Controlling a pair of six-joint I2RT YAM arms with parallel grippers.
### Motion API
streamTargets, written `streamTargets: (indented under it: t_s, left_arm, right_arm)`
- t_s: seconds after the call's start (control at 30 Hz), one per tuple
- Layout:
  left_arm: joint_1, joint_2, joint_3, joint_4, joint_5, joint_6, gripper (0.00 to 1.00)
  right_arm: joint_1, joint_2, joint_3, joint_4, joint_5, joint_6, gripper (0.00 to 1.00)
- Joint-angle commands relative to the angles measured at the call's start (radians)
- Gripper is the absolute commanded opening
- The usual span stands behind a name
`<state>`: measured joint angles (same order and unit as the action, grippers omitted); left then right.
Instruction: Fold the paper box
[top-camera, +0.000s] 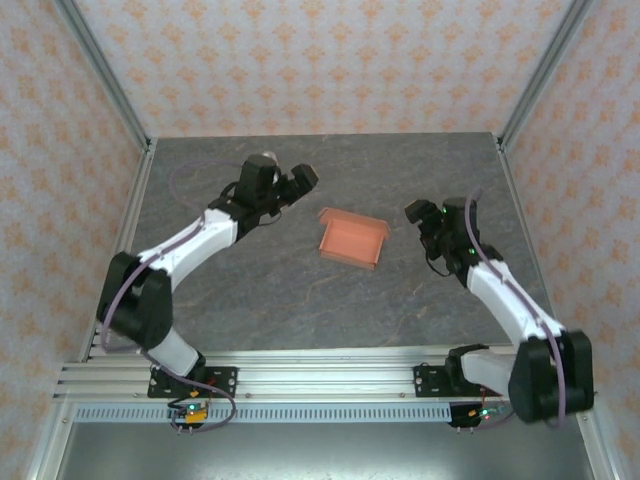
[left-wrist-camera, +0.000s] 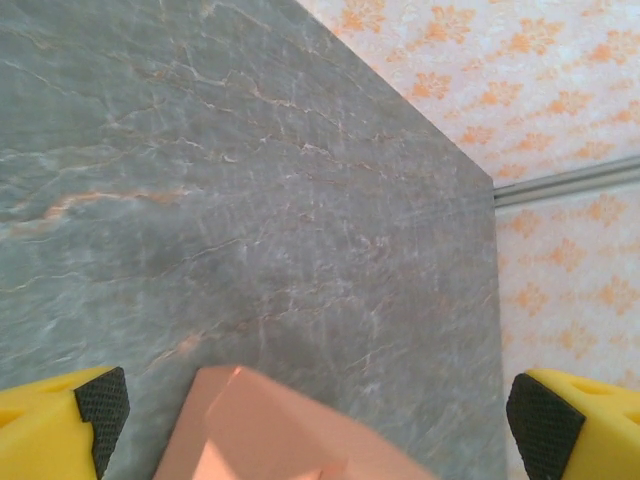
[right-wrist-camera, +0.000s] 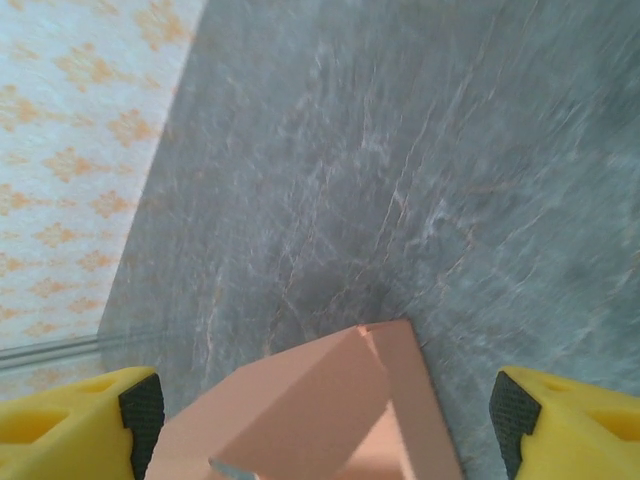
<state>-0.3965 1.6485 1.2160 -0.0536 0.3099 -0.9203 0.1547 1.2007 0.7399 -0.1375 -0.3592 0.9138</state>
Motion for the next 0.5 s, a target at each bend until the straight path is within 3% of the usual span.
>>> streamTargets:
  t_s: [0.0, 0.2, 0.33, 0.47]
  left_arm:
    - [-0.015, 0.100, 0.084, -0.035, 0.146, -0.145, 1.00]
    - [-0.040, 0.172, 0.057, 0.111, 0.228, -0.287, 0.84]
    - [-0.078, 0.170, 0.030, 0.097, 0.220, -0.285, 0.79]
    - [-0.100, 0.172, -0.034, 0.186, 0.206, -0.357, 0.67]
  right_arm:
    - [-0.012, 0.086, 0.098, -0.045, -0.157, 0.112, 0.86]
    - [-0.018, 0.255, 0.189, 0.010, -0.358, 0.241, 0.84]
    - [-0.018, 0.277, 0.148, 0.095, -0.385, 0.327, 0.79]
    - [-0.019, 0.312, 0.156, 0.121, -0.408, 0.333, 0.69]
